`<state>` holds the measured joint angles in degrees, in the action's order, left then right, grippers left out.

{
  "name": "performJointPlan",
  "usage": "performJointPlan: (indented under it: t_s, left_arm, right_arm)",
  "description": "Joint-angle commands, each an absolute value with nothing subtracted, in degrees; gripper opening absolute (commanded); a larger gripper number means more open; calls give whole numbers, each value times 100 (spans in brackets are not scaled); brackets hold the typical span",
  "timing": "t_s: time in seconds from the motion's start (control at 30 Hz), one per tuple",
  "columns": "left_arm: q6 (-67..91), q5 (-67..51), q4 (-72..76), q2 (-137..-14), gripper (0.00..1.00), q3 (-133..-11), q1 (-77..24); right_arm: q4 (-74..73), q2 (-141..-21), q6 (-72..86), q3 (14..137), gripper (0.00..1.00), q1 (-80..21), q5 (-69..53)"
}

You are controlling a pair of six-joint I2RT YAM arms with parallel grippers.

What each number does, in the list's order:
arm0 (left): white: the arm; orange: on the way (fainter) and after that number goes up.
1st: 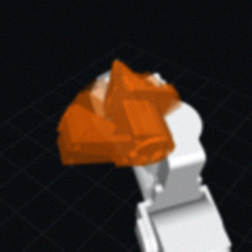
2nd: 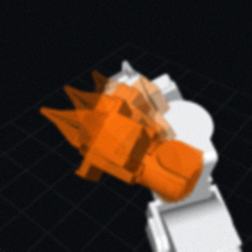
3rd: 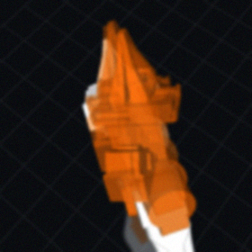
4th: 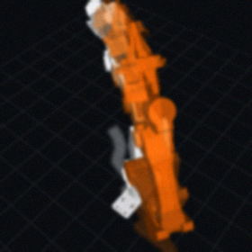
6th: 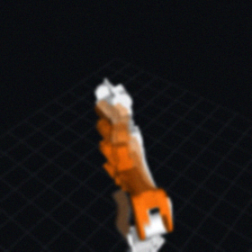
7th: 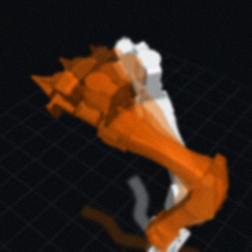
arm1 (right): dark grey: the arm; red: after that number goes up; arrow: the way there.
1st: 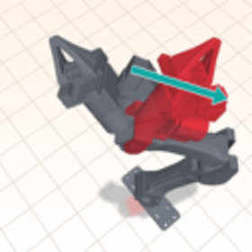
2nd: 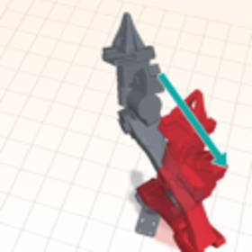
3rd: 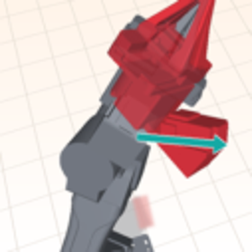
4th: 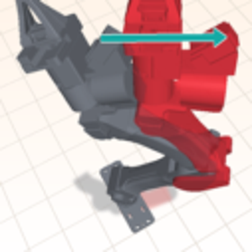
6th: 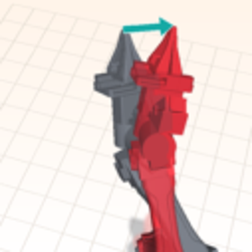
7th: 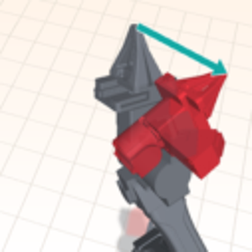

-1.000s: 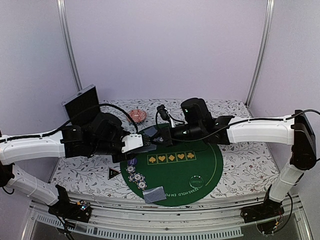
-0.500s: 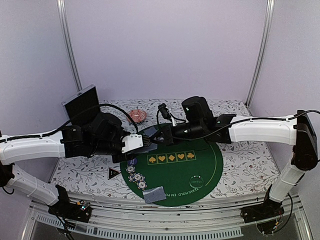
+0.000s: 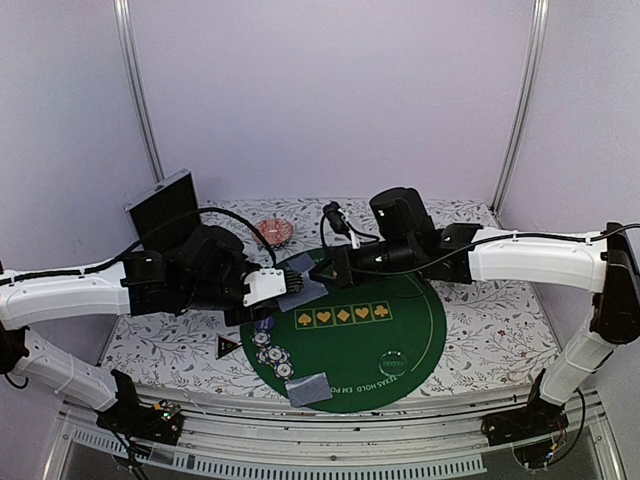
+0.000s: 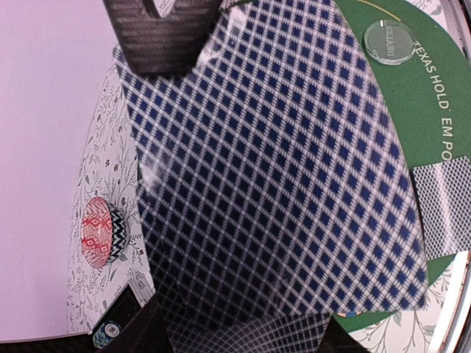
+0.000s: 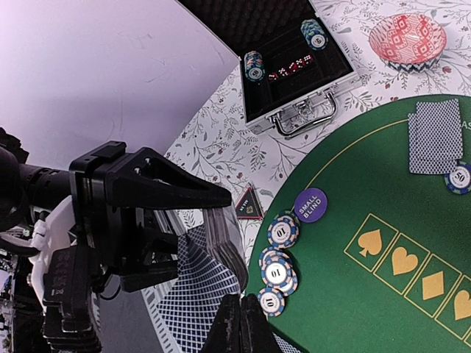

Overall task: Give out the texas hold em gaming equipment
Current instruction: Distribute the poker card in the small blind area.

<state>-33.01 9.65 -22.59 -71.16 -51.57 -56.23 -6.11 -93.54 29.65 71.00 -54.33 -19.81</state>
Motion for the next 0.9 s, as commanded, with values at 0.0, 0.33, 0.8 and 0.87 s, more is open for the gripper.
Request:
performJointPlan:
  t_s: [0.0,0.33,0.8,0.87]
  left_arm:
    - [-3360,924,-2171,-7110,50,-5124,-5637]
    - [-3356,932,-2171,-7102,50,-5124,-5642]
    - [-3357,982,-2171,-7109,50,-5132,-5635]
    - [-3363,989,-2171,-7119,50,-5133,-5641]
  right_arm:
    - [-636,-9039,2898,7261,3,-5422,-1936]
    - [-68,-8464,3048,6977,2,-5406,-2104]
    - [992,-7317,4401,4515,2,-5737,-1100]
    - [1336,-7636,4544,4394,2,-5921,-1132]
